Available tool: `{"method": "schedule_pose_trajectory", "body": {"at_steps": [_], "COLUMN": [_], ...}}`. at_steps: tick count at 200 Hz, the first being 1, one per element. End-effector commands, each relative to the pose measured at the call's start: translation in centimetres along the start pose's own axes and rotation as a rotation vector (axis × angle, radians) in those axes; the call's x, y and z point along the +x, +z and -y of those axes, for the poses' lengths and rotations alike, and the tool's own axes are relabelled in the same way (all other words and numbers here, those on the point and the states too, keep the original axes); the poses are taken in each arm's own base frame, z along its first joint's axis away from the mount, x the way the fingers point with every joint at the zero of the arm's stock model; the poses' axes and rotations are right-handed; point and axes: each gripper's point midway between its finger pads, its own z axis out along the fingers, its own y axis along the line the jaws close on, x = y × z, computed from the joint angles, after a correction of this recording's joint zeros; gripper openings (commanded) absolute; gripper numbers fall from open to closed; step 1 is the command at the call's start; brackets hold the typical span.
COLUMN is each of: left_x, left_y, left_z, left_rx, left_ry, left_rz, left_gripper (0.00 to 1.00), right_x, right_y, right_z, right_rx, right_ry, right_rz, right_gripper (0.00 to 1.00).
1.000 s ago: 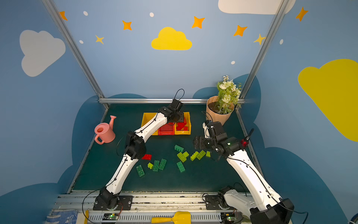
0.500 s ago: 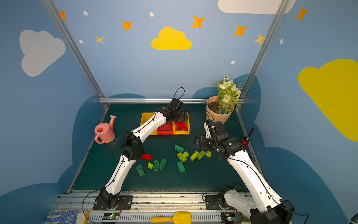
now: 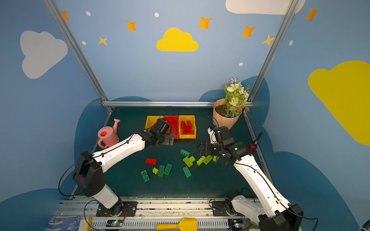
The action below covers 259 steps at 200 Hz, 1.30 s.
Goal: Sort the legos into containers by color
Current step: Pick up the lego from the center of the table.
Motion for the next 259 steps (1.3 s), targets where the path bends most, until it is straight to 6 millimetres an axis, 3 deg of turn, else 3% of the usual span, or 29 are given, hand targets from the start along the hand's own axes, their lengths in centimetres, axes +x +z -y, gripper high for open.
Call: {"method": "schedule_pose_trajectory", "body": {"at_steps": [1, 35, 79, 160, 225, 259], "left_x": [1.8, 5.5, 8.4, 10.7, 12.1, 12.8], "left_y": [-2.0, -2.6, -0.8, 4.2, 5.5, 5.9], "left_z": [-3.2, -7.1, -9.1, -8.2, -8.3, -8.7], "left_rx": [-0.071, -0.161, -0.209, -0.123, -0.134, -0.151], "left_ry": [-0.04, -0.102, -0.108, -0.157, -0.148, -0.158], "left_rz": [0.03, 0.033, -0.025, -0.167, -0.222, -0.248], "left_gripper": [1.0, 1.0, 1.0, 1.0, 0.97, 0.89], "right_x": [0.6, 1.0, 1.3, 1.9, 1.9, 1.8], "right_y": [1.3, 2.7, 3.4, 2.2, 2.4, 2.5], "right_z": [-0.6, -2.1, -3.9, -2.8, -2.7, -2.8], "right_rx": [-0.011, -0.001, -0.014, 0.037, 0.042, 0.04], "right_ry": [-0.01, -0.051, -0.088, -0.096, -0.092, -0.096], "right_rz": [-0.036, -0.072, -0.094, -0.075, -0.076, -0.077], "right_gripper": [0.96, 0.96, 0.96, 0.96, 0.96, 0.96]}}
